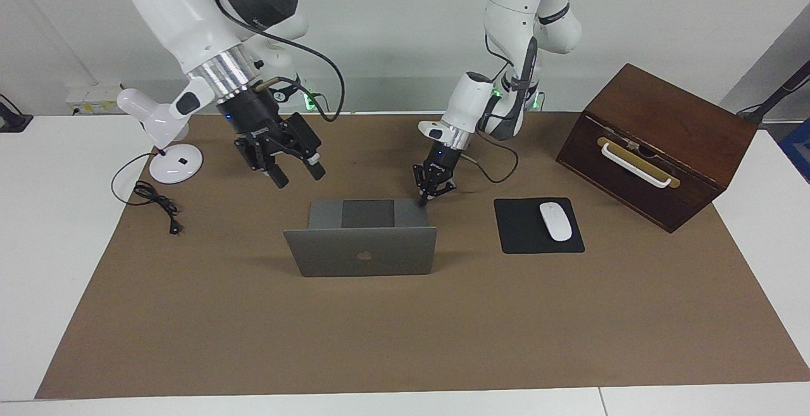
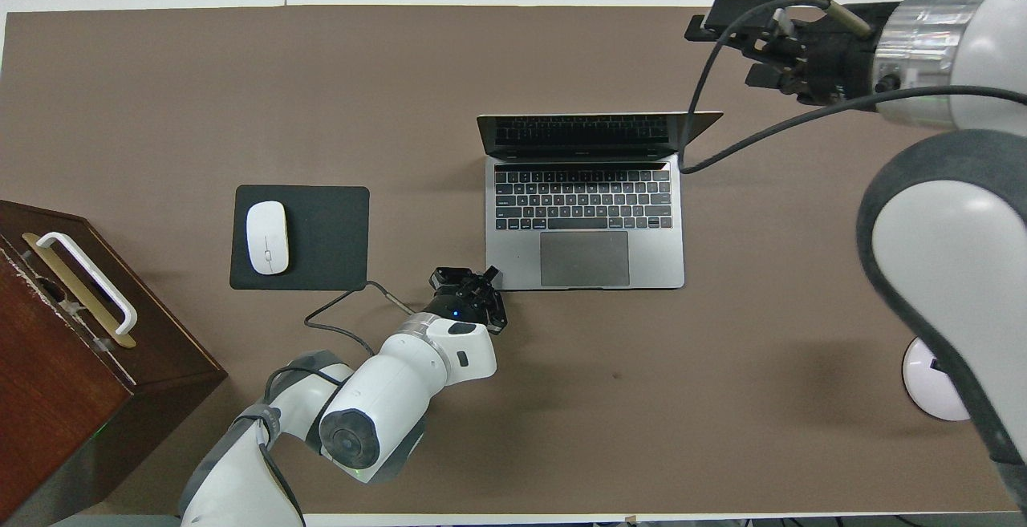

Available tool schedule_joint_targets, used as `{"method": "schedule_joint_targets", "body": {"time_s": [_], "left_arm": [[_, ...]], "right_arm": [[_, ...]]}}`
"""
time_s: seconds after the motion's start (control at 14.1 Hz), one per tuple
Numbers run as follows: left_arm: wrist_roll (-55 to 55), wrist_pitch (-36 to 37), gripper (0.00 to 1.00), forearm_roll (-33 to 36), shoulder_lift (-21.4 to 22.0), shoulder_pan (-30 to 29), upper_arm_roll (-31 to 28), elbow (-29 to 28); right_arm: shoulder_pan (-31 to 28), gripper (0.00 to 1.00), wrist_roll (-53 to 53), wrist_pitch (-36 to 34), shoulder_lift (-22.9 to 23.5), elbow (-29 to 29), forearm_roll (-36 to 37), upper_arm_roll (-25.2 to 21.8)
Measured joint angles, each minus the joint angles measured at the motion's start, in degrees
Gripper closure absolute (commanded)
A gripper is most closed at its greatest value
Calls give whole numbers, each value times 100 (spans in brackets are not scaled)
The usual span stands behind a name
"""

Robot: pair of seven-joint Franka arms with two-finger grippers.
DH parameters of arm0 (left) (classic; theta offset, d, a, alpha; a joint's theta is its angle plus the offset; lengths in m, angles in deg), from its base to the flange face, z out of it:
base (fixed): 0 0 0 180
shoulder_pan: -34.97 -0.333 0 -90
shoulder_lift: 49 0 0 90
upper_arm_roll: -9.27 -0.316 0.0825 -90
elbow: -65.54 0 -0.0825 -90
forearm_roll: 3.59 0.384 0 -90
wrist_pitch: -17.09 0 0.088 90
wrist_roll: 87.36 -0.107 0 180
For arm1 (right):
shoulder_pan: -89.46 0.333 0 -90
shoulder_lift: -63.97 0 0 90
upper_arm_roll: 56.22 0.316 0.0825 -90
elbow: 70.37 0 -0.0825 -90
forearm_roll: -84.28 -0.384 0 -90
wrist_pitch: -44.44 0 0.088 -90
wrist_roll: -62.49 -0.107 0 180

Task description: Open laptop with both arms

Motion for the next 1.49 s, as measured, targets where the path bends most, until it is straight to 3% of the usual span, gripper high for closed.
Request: {"method": "schedule_joint_targets", "body": {"time_s": [0.21,0.42,0.85,1.2,1.49], "left_arm": [[106,485,100,-26,135,-9,-28,112],[143,1312,100,-36,643,-55,-71,209],[168,3341,100,-38,1642,-359,-102,341],[169,4984,100,-38,1963,-772,-116,943],[163,6019,100,-37,2080,-1292,-126,1452]], "right_arm": [[-133,0,750,-816,18,-288,877,-249],[-174,0,939,-1970,2,-755,1819,-282],[-519,0,1490,-3881,-250,-927,2637,-347],[-984,0,1492,-3705,-550,-214,2676,-319],[-1946,0,1496,-3454,-636,-43,2646,509]]}}
